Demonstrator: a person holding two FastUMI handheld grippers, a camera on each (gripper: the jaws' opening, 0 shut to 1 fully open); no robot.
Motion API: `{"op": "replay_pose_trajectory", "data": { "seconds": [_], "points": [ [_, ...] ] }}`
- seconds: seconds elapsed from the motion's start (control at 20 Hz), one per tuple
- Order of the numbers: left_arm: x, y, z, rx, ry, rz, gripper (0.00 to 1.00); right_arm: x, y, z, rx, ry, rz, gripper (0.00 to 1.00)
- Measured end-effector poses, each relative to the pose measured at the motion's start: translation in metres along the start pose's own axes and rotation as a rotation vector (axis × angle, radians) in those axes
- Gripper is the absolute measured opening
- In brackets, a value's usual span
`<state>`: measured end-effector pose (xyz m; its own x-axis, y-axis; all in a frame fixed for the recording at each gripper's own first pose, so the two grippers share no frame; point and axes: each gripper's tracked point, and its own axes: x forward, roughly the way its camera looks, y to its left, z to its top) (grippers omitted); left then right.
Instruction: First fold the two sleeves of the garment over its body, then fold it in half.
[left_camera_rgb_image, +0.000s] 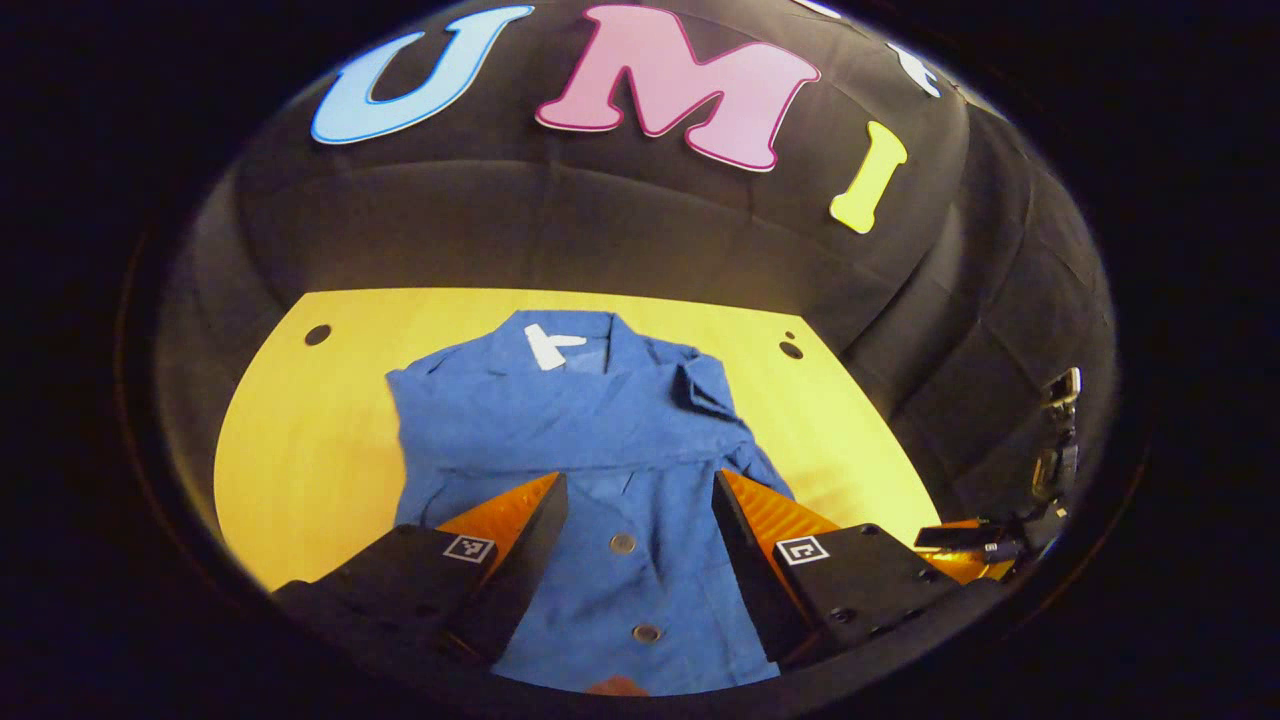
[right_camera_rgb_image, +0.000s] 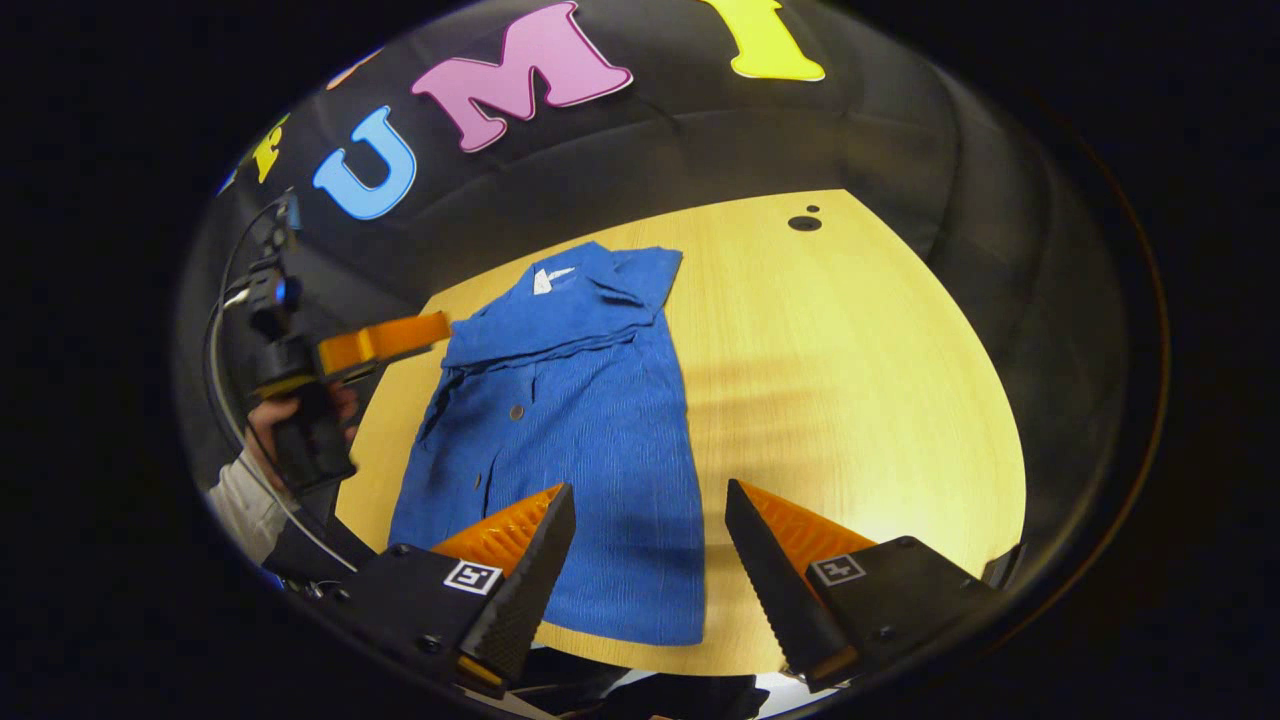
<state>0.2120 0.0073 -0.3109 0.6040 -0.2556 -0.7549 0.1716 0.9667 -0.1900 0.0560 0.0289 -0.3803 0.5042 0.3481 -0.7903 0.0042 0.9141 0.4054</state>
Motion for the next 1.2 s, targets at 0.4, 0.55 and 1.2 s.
{"op": "replay_pose_trajectory", "data": {
  "seconds": [0.4, 0.55, 1.2],
  "points": [
    [-0.083, 0.096, -0.205, -0.228, 0.425, 0.299, 0.84, 0.015, -0.006, -0.088, -0.041, 0.225, -0.147, 0.97],
    [-0.092, 0.103, -0.227, -0.238, 0.486, 0.366, 0.85, 0.013, -0.011, -0.109, -0.049, 0.284, -0.169, 0.98],
    [-0.101, 0.111, -0.248, -0.2, 0.578, 0.372, 0.88, 0.014, -0.023, -0.138, -0.04, 0.355, -0.233, 0.98]
  ]
}}
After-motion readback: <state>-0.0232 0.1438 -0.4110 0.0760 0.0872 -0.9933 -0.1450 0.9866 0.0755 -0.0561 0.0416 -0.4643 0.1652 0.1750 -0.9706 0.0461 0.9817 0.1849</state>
